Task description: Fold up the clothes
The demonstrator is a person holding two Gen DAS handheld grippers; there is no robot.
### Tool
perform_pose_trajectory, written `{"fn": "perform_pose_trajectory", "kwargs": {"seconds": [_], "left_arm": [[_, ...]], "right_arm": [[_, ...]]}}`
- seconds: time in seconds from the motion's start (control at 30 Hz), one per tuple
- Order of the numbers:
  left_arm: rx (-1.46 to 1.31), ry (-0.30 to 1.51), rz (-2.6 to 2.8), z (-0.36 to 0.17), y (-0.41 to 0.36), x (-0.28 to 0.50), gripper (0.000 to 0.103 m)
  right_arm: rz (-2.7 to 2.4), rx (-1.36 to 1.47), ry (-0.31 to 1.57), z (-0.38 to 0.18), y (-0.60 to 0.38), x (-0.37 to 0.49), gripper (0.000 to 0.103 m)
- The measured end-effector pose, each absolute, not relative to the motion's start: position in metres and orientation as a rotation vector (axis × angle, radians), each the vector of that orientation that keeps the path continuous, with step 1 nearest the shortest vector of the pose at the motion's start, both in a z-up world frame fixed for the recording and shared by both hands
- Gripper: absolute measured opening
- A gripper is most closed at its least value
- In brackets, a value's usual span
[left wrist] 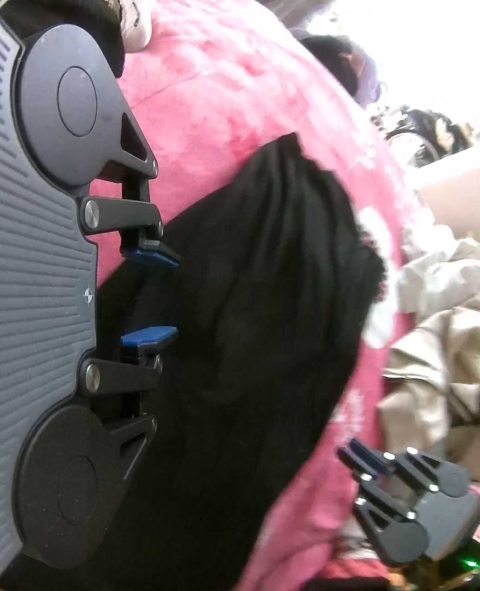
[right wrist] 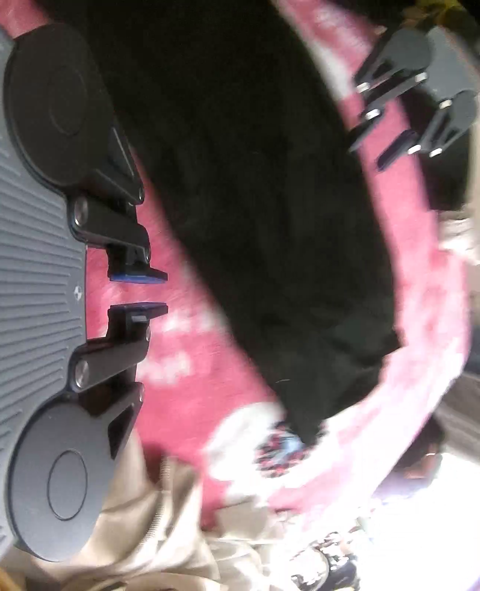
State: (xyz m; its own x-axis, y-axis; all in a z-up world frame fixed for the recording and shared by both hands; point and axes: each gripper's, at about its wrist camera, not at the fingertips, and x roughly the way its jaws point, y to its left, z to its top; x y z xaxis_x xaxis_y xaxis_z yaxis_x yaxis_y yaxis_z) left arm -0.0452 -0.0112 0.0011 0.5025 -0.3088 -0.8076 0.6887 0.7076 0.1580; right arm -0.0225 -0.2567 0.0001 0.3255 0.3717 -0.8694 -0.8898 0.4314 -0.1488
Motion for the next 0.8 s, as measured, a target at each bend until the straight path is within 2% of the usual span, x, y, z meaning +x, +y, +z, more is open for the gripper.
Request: {"fn": "perform_pose_trajectory", "kwargs": {"seconds": [0.13,0.23,0.37,0.5,0.6,0.73,0.8], "left_arm": [[0.472,0.886,-0.749,-0.003,-0.031,-0.067,0.035],[0.549,0.982,-0.810,-0.030,-0.042,-0.091,0.035],[0.563,1.008,-0.761,-0.020,-0.008,-0.100,0.035],[0.489,0.947,-0.752,0.006,0.001,-0.097,0.035],[0.455,0.931,-0.841,0.008,-0.027,-0.102,0.035],[0.546,1.048,-0.930,-0.025,-0.042,-0.129,0.035],[0.620,1.036,-0.962,-0.026,-0.031,-0.150,0.035]], "right_arm": [[1.137,-0.761,0.829,-0.003,-0.205,-0.050,0.011],[1.165,-0.905,0.945,-0.034,-0.203,-0.065,0.010],[1.029,-0.800,1.067,-0.019,-0.248,-0.050,0.011],[1.046,-0.741,0.990,0.006,-0.247,-0.048,0.013],[1.169,-0.771,0.978,0.000,-0.214,-0.062,0.013],[1.227,-0.849,1.070,-0.023,-0.220,-0.085,0.014],[1.185,-0.795,1.176,-0.019,-0.238,-0.079,0.013]]}}
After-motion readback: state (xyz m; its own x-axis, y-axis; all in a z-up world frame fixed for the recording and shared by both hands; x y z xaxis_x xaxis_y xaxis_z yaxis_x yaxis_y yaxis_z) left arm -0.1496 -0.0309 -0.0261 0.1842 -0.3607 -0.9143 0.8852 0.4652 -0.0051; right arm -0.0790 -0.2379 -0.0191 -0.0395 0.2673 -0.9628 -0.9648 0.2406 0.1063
